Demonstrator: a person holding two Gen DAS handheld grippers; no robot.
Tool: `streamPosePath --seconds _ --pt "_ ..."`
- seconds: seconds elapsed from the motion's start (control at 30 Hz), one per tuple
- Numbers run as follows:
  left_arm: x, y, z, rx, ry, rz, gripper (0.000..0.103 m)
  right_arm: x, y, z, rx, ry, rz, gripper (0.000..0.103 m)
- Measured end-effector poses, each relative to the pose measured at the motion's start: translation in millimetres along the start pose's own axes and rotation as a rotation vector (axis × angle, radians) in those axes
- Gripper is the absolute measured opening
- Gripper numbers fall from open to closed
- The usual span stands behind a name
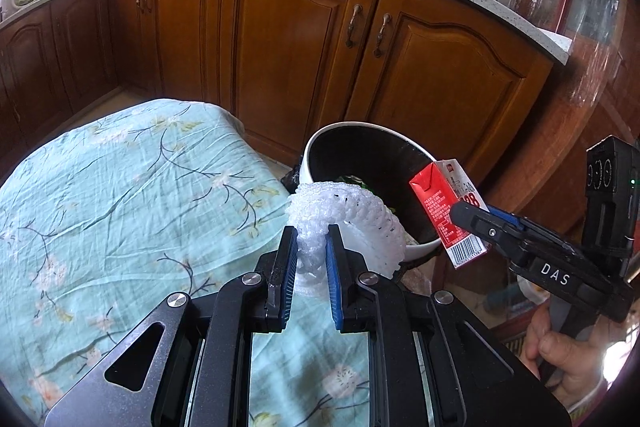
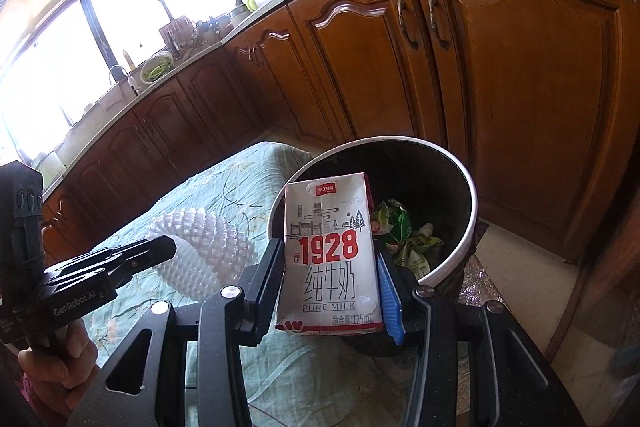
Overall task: Collect trash
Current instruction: 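Carry the foam net and milk carton to the bin and open both tools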
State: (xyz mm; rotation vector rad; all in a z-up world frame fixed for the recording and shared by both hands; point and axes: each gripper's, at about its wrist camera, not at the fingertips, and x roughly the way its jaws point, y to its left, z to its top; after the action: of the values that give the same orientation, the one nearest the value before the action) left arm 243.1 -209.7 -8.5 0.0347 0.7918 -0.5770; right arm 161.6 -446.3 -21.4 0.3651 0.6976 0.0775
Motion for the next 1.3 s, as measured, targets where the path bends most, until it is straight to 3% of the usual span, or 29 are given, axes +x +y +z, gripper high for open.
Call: streamPosePath --seconds 0.5,1.3 --pt "51 -28 38 0.048 0.031 0.012 0.013 25 -22 20 0.006 0.023 -0.044 0.045" --pt "96 -50 47 0.099 0.095 0.034 0.013 49 -50 29 0.011 0.08 -0.064 0.045"
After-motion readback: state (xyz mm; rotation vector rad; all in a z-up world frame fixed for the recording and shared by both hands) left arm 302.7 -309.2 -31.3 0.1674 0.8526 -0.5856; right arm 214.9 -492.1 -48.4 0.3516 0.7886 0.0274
